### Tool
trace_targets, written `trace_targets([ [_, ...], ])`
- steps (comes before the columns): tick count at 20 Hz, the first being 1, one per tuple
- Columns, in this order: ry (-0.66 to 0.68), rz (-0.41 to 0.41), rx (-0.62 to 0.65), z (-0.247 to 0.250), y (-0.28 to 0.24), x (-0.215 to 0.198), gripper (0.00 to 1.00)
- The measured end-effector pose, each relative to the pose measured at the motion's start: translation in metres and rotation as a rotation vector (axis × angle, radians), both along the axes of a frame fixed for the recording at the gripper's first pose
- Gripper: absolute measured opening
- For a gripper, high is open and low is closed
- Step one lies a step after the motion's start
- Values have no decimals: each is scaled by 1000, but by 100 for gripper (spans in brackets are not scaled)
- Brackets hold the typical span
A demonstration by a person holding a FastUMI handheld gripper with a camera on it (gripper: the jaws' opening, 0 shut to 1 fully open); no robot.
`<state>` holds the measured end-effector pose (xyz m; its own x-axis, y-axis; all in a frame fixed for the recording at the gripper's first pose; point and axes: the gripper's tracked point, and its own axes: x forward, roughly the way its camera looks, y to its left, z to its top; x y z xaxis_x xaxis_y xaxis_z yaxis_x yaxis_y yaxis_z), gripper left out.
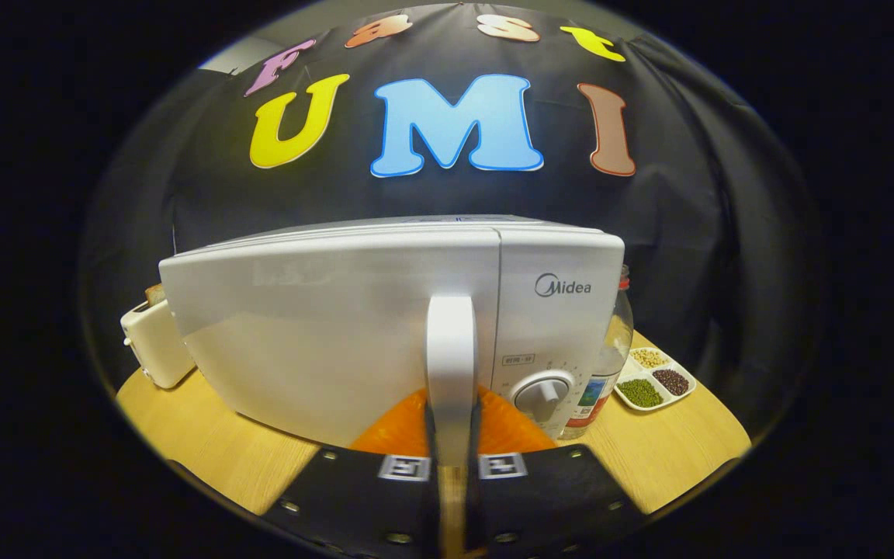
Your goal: Open the microwave, put the food inside, and close the microwave door.
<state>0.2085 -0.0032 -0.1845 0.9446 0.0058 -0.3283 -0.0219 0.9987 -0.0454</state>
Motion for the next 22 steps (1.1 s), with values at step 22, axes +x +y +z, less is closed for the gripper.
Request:
trace_targets([
  [22,44,73,-40,0,63,-157,18],
])
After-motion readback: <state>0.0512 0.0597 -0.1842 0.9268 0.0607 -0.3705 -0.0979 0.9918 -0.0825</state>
